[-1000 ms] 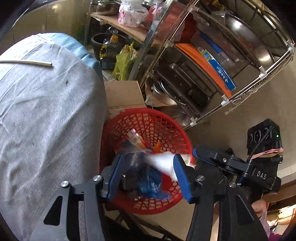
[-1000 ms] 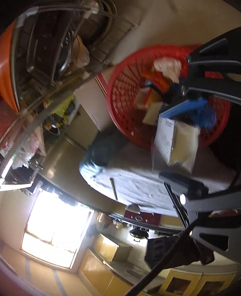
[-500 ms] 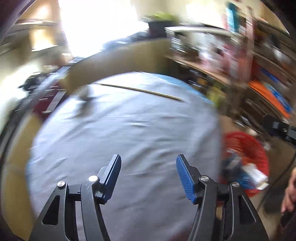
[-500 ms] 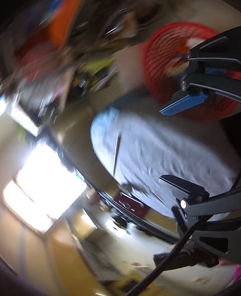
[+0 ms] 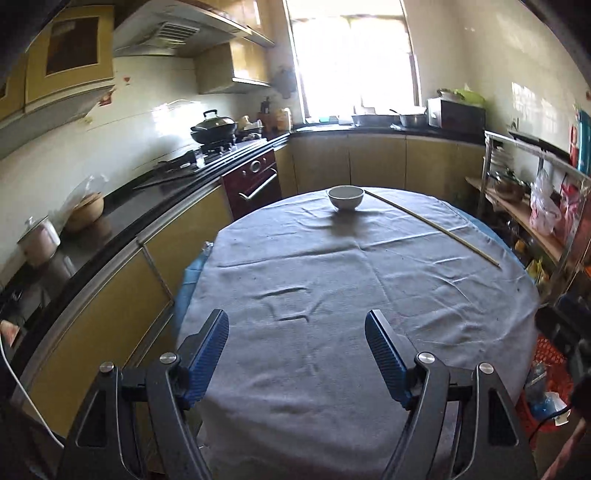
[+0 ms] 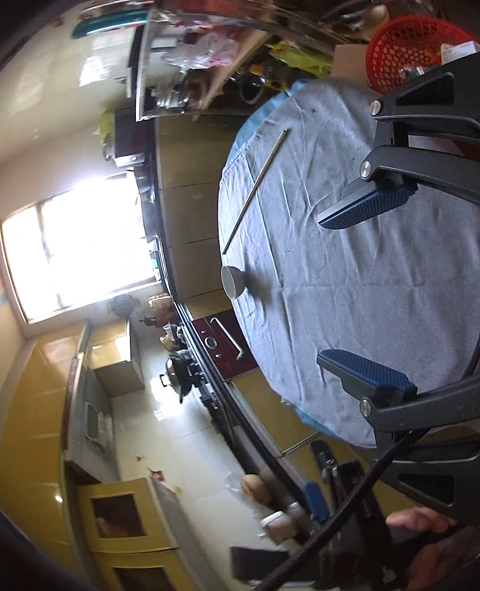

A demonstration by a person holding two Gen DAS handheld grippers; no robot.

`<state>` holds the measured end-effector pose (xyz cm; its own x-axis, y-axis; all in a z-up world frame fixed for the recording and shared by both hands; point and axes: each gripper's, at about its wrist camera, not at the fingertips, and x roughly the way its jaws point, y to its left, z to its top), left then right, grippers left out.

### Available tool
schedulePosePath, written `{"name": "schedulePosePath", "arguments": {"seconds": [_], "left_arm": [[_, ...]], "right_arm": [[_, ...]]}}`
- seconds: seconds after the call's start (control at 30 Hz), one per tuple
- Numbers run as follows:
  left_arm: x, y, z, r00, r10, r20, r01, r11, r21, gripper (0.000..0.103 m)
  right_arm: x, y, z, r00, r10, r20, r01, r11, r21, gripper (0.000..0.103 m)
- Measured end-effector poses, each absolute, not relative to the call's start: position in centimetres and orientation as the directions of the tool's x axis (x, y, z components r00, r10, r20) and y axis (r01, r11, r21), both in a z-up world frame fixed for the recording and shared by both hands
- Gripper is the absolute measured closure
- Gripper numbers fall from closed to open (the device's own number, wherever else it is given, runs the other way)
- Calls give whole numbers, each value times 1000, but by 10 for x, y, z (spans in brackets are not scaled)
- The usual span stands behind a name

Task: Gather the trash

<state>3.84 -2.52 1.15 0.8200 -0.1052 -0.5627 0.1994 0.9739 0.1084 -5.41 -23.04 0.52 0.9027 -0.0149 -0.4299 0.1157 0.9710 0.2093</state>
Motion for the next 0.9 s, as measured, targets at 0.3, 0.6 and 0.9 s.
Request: {"name": "schedulePosePath", "arguments": {"seconds": [0.3, 0.6, 0.9], "left_arm": [[7, -11, 24, 841, -125, -527, 207, 973, 99, 26], [-2, -4, 28, 851, -123, -511, 208, 972, 111, 26], [-6, 3, 30, 857, -118, -502, 197, 974, 108, 26]], "right_arm": [[-77, -206, 14, 896, -34, -443, 120, 979, 167, 32], [-79, -197, 18, 900, -32, -435, 116, 979, 169, 32], [-77, -191, 18, 899, -26, -437, 106, 981, 160, 32]]}}
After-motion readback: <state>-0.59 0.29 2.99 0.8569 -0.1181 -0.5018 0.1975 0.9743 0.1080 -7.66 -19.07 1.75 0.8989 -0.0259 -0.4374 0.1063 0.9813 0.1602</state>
